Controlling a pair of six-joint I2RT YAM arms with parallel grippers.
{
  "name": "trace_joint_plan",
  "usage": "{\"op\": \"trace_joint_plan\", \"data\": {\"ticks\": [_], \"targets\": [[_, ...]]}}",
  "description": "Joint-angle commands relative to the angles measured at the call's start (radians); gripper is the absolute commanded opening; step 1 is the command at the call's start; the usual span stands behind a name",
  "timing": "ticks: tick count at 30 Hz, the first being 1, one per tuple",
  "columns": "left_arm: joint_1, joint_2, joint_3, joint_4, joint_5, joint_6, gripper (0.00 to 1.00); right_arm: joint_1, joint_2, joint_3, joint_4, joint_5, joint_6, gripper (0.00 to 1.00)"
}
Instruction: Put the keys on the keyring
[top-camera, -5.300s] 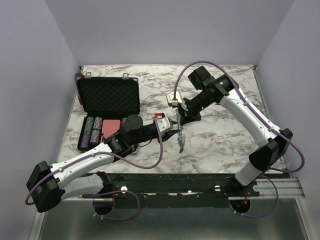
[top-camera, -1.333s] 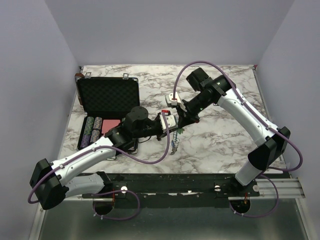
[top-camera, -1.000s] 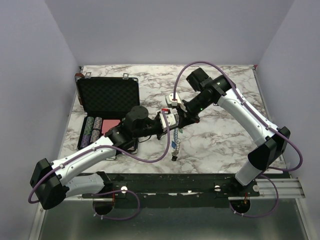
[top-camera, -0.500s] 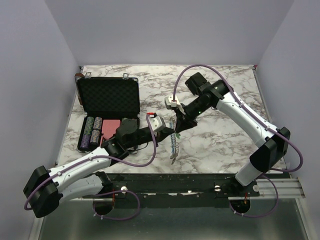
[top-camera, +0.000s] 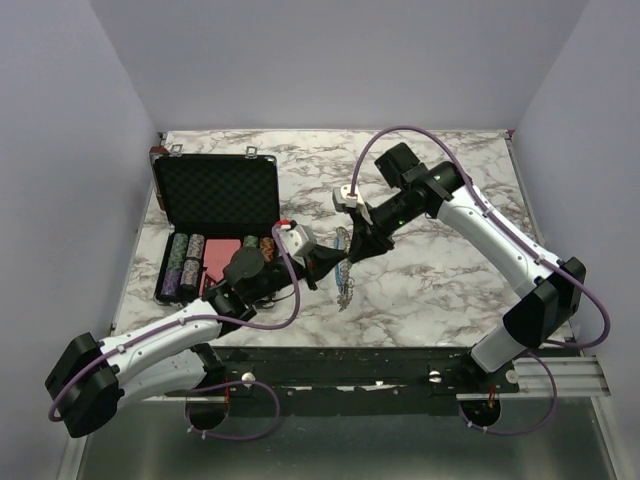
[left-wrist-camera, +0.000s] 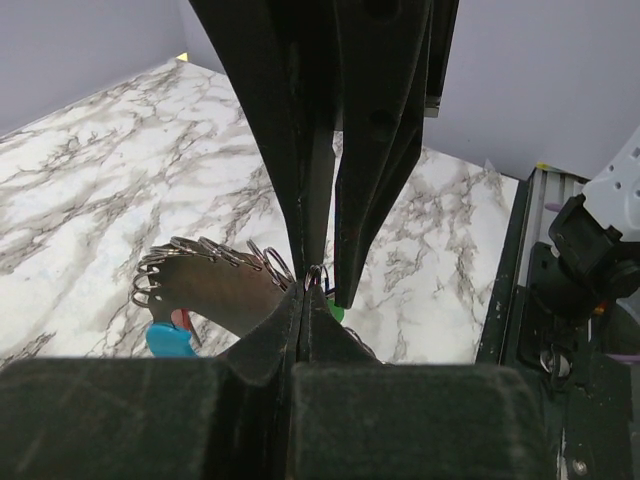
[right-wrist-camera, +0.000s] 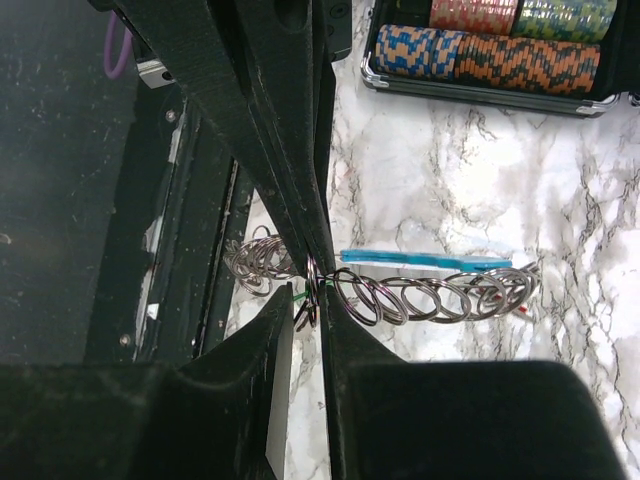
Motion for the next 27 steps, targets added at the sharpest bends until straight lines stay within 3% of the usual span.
{"op": "trace_joint_plan", "data": {"ticks": [1, 4, 8, 15, 16, 20, 27], "targets": [[0.010, -0.032, -0.019, 0.176, -0.085, -0.062, 0.00, -0.003, -0.019, -0.017, 0.013, -0.055, 0.045, 0.21], [0.010, -0.037, -0.048, 0.224, -0.120, -0.102, 0.00, -0.015, -0.025, -0.030, 0.040, -0.066, 0.072, 0.17], [0.010, -0.031, -0.078, 0.273, -0.140, -0.137, 0.00, -0.027, -0.034, -0.033, 0.047, -0.095, 0.076, 0.00], [0.011, -0.012, -0.072, 0.270, -0.087, -0.139, 0.00, -0.030, -0.042, -0.042, 0.040, -0.111, 0.054, 0.00], [0.013, -0.009, -0.067, 0.262, -0.070, -0.137, 0.02, -0.030, -0.042, -0.039, 0.038, -0.109, 0.051, 0.00], [0.025, -0.011, -0.046, 0.198, 0.010, -0.124, 0.32, -0.029, -0.036, -0.025, 0.021, -0.100, 0.037, 0.00], [0.060, -0.008, 0.031, 0.000, 0.185, -0.059, 0.34, -0.030, -0.010, 0.012, -0.048, -0.086, -0.013, 0.00]]}}
